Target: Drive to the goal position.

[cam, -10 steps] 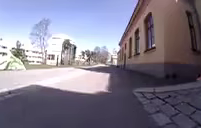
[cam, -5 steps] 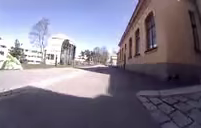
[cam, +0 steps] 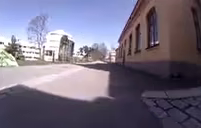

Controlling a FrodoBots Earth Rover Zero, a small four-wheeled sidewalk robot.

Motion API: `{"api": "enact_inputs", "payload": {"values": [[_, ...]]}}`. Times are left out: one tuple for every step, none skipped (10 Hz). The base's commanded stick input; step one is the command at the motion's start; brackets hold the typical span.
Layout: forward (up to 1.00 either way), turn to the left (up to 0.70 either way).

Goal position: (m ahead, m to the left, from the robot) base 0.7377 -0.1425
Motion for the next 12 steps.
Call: {"api": "enact_inputs", "payload": {"values": [[0.85, 0.00], [0.85, 0.00], [0.85, 0.00], [0.85, 0.00], [0.85, 0.00], [0.85, 0.00], [0.85, 0.00], [0.85, 0.00], [0.85, 0.00], [0.85, 0.00], [0.85, 0.00], [0.85, -0.01]]}}
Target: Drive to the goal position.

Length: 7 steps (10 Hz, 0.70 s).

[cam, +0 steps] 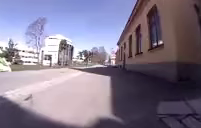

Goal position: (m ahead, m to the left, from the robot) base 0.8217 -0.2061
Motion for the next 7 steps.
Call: {"api": "enact_inputs", "payload": {"values": [[0.85, -0.01], [0.85, -0.01], [0.85, -0.01], [0.85, -0.01], [0.85, -0.01], [0.85, -0.01], [0.85, -0.01]]}}
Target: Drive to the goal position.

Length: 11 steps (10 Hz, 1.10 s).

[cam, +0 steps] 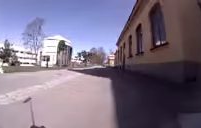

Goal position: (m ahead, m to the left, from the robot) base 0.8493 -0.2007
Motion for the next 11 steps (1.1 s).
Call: {"api": "enact_inputs", "payload": {"values": [[0.85, -0.01], [0.85, -0.01], [0.85, -0.01], [0.85, -0.01], [0.85, -0.01], [0.85, -0.01], [0.85, -0.01], [0.85, -0.01], [0.85, -0.01], [0.85, -0.01], [0.85, -0.01]]}}
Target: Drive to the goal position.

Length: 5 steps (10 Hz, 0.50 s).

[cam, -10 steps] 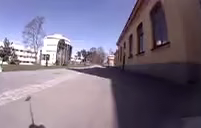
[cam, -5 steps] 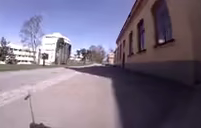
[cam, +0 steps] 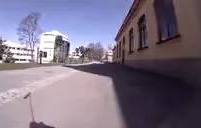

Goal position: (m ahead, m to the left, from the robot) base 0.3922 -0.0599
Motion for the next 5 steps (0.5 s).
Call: {"api": "enact_inputs", "payload": {"values": [[0.85, -0.01], [0.85, -0.01], [0.85, -0.01], [0.85, -0.01], [0.85, -0.01]]}}
